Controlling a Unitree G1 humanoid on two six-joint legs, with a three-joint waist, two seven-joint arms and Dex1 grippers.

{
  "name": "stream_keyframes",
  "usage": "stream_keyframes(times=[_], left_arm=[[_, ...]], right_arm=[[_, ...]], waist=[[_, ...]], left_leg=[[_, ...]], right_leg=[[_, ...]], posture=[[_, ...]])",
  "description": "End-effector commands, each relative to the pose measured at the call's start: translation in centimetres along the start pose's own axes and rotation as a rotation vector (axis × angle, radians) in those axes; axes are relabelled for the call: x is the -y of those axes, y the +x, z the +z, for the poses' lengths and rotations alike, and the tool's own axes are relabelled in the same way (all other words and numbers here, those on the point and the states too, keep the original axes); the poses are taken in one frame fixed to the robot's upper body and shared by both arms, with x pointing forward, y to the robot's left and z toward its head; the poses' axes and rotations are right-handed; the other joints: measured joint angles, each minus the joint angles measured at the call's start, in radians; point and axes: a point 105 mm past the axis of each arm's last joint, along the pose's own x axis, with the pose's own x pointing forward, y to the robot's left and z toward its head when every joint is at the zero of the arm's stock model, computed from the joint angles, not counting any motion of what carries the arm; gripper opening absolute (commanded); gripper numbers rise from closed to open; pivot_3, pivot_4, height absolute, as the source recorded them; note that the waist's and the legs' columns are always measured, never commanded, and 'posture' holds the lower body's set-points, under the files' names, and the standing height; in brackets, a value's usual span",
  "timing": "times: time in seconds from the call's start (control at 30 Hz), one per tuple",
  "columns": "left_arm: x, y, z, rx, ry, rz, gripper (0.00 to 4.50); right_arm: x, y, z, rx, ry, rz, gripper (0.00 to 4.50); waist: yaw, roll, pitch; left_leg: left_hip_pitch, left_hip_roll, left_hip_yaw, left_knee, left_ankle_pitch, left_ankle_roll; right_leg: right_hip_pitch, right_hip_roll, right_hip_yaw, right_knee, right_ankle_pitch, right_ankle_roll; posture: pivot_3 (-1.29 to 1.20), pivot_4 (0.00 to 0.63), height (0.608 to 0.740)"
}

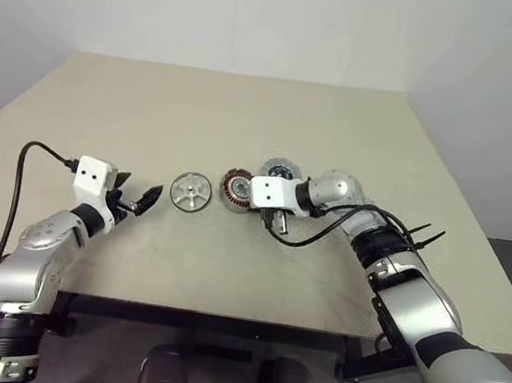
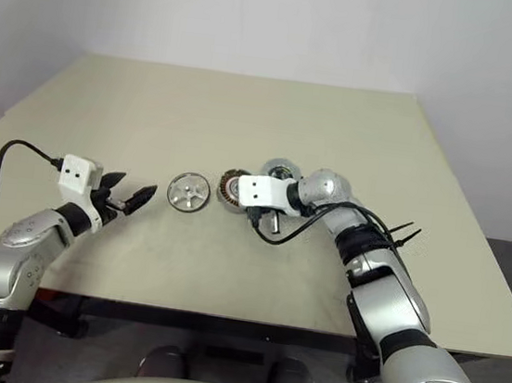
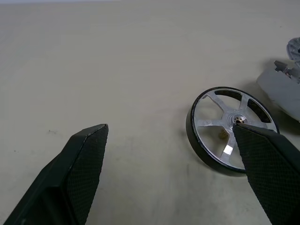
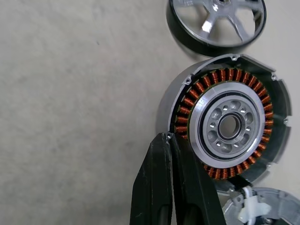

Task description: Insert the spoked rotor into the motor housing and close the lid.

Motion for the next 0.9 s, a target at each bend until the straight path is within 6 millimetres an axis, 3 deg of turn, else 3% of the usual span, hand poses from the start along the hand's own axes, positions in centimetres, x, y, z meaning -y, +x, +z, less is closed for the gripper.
stream_keyframes(times=[0.03,0.2,0.3,0.47,0.67,0.9], left_arm=[[-0.1,-0.2,1.4,0.051,0.033,0.005,4.5],[-0.1,-0.3,1.3,0.05,0.033,0.006,4.5],[-0.1,-0.3,1.4,0.05,0.034,0.006,4.5],[-0.2,-0.3,1.4,0.051,0.035,0.006,4.5],[-0.1,-0.1,1.5,0.051,0.034,0.0,4.5],[0.0,0.1,1.7,0.067,-0.015,-0.005,4.5]], right_arm=[[0.4,-0.3,2.1,0.061,-0.056,-0.016,0.03],[0.0,-0.2,2.2,0.058,-0.053,-0.009,0.03],[0.0,-0.1,1.8,0.042,-0.06,-0.009,0.65],[0.8,0.0,1.6,0.028,-0.056,-0.073,2.29],[1.6,-0.6,1.9,0.038,-0.051,-0.088,2.29],[2.0,-1.9,3.7,0.134,-0.054,-0.087,2.29]], waist=[[0.0,0.0,0.0],[0.0,0.0,0.0],[0.0,0.0,0.0],[0.0,0.0,0.0],[0.0,0.0,0.0],[0.0,0.0,0.0]], left_leg=[[0.0,0.0,0.0,0.0,0.0,0.0],[0.0,0.0,0.0,0.0,0.0,0.0],[0.0,0.0,0.0,0.0,0.0,0.0],[0.001,0.0,0.0,0.0,0.0,0.0],[0.001,0.0,0.0,0.0,0.0,0.0],[0.001,0.0,0.0,0.0,0.0,0.0]], right_leg=[[0.0,0.0,0.0,0.0,0.0,0.0],[0.0,0.0,0.0,-0.001,0.0,0.0],[0.001,0.0,0.0,0.0,0.0,0.0],[0.002,0.0,0.0,0.0,0.0,0.0],[0.002,0.0,0.0,0.0,0.0,0.0],[0.002,0.0,0.0,0.0,0.0,0.0]], posture=[[0.0,0.0,0.74],[0.0,0.0,0.74],[0.0,0.0,0.74],[0.0,0.0,0.74],[0.0,0.0,0.74],[0.0,0.0,0.74]])
